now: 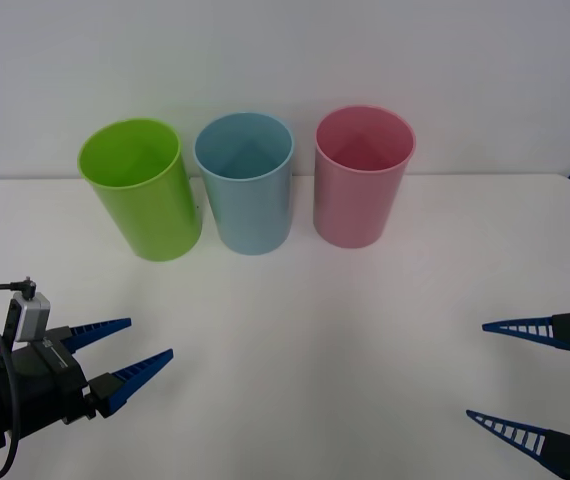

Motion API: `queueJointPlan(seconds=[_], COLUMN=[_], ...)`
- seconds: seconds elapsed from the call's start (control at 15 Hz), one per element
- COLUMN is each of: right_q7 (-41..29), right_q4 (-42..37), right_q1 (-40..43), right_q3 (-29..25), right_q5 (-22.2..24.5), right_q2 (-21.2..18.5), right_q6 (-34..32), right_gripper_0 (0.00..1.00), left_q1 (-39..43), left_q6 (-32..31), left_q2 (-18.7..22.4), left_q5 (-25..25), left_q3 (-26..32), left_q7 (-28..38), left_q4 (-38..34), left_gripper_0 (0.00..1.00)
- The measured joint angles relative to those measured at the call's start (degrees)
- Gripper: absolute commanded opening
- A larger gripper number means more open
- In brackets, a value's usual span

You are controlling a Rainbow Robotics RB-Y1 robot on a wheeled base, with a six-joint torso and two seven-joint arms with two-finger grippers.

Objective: Put cans in the blue bin and PET bottles in the pink bin and trash in the green bin.

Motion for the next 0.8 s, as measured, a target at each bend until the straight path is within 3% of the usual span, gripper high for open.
queueJointPlan(seconds=[0.8], right_q7=[0.2], right_q4=[-0.1], right_q1=[1.3], right_q3=[0.2], right_q5=[4.3], right_q2=[0.0], right_q6=[-1.5], right_gripper_0=[1.00], left_q1=[0.0], left_q6=[0.0], left_q2=[0.0], left_q5=[0.0], left_q3=[0.0], left_q7=[0.0], left_q4=[0.0], left_gripper_0=[1.00])
